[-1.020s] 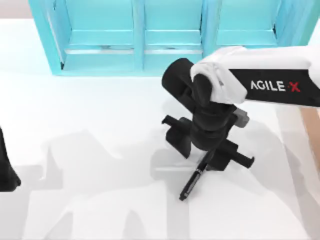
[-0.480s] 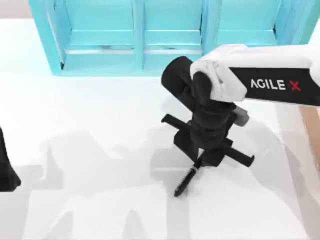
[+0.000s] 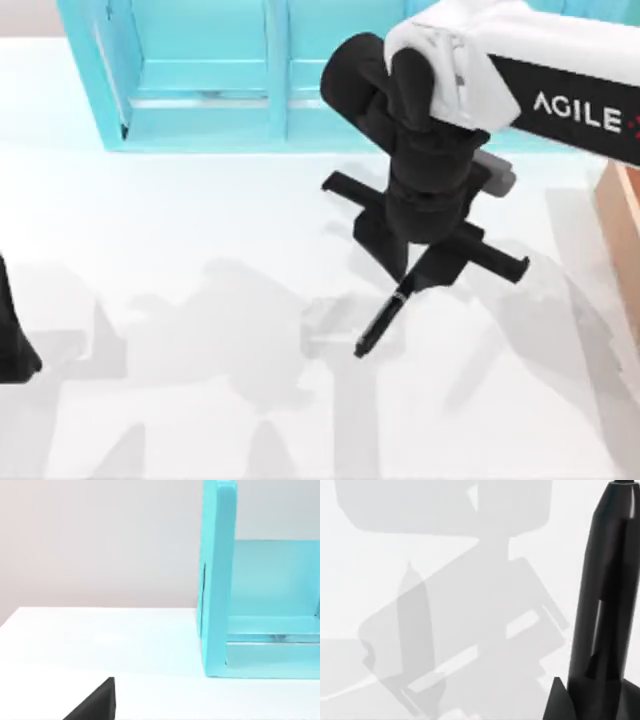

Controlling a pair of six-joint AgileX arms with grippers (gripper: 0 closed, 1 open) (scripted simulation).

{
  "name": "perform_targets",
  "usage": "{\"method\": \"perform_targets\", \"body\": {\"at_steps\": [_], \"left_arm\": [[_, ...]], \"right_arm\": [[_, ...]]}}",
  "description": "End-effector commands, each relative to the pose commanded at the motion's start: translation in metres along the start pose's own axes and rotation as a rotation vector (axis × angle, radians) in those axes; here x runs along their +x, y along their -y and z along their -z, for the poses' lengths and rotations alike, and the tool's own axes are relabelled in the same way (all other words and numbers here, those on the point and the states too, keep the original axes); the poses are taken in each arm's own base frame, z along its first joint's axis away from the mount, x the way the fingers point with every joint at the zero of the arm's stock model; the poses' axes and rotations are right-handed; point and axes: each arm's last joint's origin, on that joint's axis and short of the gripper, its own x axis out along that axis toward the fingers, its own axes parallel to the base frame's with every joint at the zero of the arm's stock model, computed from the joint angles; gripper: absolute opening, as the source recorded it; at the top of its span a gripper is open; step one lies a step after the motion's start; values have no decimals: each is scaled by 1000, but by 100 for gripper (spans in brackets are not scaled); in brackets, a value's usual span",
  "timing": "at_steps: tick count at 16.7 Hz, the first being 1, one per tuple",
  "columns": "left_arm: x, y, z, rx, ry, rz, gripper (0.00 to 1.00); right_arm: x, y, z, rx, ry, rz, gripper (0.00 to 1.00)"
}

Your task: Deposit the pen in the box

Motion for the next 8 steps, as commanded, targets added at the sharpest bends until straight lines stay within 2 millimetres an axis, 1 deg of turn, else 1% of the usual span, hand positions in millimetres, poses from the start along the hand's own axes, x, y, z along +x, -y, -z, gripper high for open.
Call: {"method": "perform_targets", "body": {"at_steps": [2,3,7,8], "left_arm": [[0,0,0,0,0,0,100],[0,0,0,0,0,0,100],[0,0,0,0,0,0,100],[0,0,0,0,0,0,100]], "right_arm": [[-15,2,0,-1,0,-5,0],[-18,2,0,-1,0,-7,0],[-16,2,0,0,-1,-4,0],[-16,3,-4,10,-1,-4,0]]}}
